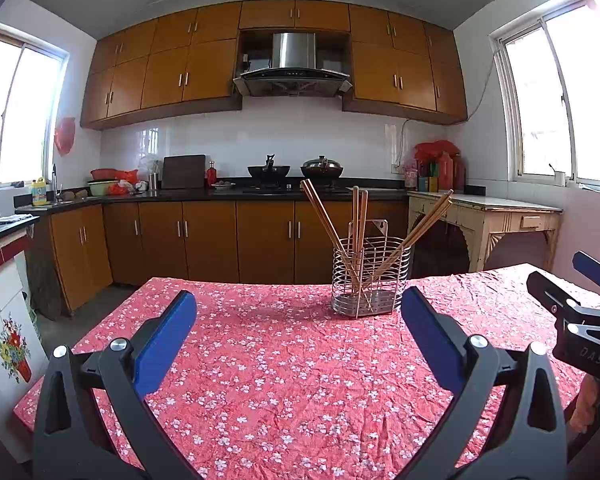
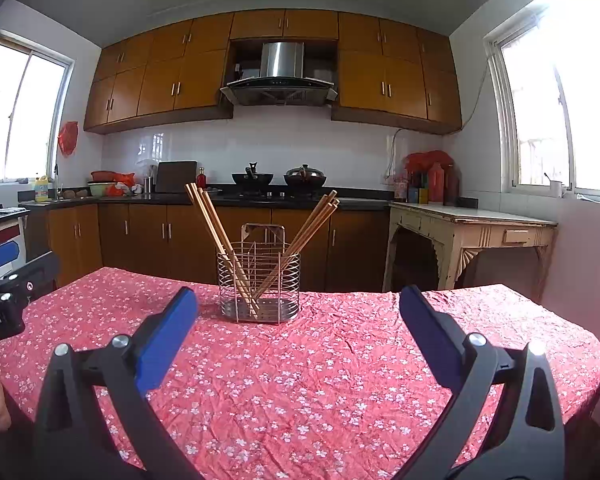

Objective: Organize utensils

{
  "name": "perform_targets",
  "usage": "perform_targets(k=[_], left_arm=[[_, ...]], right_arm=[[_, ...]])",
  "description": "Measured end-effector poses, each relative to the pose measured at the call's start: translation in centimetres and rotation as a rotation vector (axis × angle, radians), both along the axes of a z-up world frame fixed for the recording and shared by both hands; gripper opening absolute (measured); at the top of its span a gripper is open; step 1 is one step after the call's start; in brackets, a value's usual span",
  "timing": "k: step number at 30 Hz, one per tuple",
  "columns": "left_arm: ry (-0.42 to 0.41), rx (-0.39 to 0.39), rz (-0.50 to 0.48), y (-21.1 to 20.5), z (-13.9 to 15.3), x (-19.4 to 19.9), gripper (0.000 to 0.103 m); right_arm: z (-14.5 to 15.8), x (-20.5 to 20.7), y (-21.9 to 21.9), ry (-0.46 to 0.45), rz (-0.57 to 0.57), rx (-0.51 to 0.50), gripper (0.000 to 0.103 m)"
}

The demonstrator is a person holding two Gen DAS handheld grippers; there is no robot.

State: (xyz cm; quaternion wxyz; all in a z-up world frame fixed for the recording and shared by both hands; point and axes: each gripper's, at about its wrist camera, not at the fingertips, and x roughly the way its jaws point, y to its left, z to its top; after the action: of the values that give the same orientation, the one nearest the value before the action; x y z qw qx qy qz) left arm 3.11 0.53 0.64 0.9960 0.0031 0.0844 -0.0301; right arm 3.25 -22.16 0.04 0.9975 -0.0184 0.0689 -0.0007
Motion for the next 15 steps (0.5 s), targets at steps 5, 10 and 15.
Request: perform_targets(k=[5, 10, 15], left_arm=[[0.006, 0.004, 0.005, -0.09, -0.10, 0.14, 0.101], [0.003, 0.003, 0.009, -0.18, -0.01, 0.08, 0.101], [0.008, 0.002, 0.010, -0.25, -0.01, 0.16, 0.101]], right_arm=[[-0.03, 0.04, 0.04, 0.001, 0.005, 0.001, 0.099], [0.11, -0.01, 0.14, -0.001, 0.007, 0.003, 0.099], [0.02, 0.10, 0.06, 0.006, 0.007, 0.010, 0.099]])
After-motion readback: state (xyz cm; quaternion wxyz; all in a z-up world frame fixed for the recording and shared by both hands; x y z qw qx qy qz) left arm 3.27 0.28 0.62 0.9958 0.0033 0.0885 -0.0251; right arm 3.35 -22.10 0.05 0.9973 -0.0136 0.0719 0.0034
